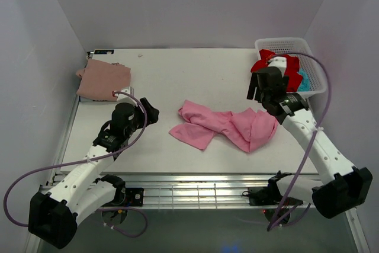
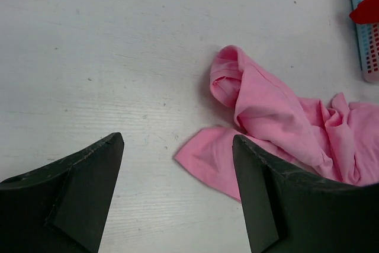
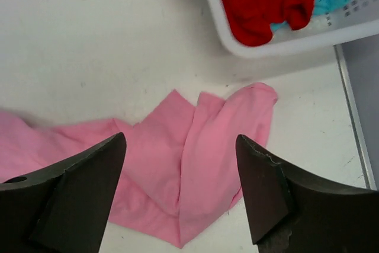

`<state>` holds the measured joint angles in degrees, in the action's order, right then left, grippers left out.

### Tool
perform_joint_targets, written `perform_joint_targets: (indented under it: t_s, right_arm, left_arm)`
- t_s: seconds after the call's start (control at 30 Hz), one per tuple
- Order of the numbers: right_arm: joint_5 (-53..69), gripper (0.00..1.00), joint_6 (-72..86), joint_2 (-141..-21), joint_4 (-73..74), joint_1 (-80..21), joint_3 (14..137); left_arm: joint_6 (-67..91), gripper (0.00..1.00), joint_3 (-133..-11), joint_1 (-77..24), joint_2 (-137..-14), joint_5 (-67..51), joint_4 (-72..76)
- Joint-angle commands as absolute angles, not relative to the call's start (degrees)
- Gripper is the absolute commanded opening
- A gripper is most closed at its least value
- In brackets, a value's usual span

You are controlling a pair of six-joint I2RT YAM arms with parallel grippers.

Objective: Fold and stack the t-shirts
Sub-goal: Move the tshirt to the center of the board, then flatten out the tshirt

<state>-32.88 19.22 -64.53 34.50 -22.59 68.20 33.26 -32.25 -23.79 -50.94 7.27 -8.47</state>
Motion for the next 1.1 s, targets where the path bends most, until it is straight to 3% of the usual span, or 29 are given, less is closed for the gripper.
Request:
perform_joint_targets:
  t_s: [0.0,0.17,0.3,0.37,0.67,0.8,1.07]
  right_arm:
    - [-27.2,0.83,13.2,-69.24,30.25,-26.88,63.29]
    - [-11.97,0.81,9.32,-75.31,19.52,-32.69,61.17]
    - [-8.52,0.6,8.09,-84.0,18.72,-39.71,64.77]
    - [-8.18,0.57,6.95,-86.38,18.28,-42.61,67.32]
    - [-6.94,0.59,8.09,-100.98,16.09,-53.25,73.38]
    - [-5.98,0.66,7.91,-106.06,14.07,-55.37,75.75]
    - [-4.57,0.68,6.07,-111.53,12.57,-55.99,80.76]
  left_arm:
    - [34.8,0.85,-37.7,-23.55,-51.85,12.82,-14.4]
    - [35.42,0.85,-40.17,-23.55,-54.4,13.45,-17.93]
    - [35.77,0.85,-36.66,-23.55,-52.74,10.38,-14.33]
    - [36.04,0.85,-35.43,-23.55,-51.77,9.32,-12.4]
    - [35.51,0.84,-36.04,-23.55,-54.76,8.96,-13.71]
    - [34.72,0.84,-34.72,-23.55,-52.92,9.67,-12.75]
    - [33.93,0.84,-33.4,-23.55,-51.24,10.11,-11.95]
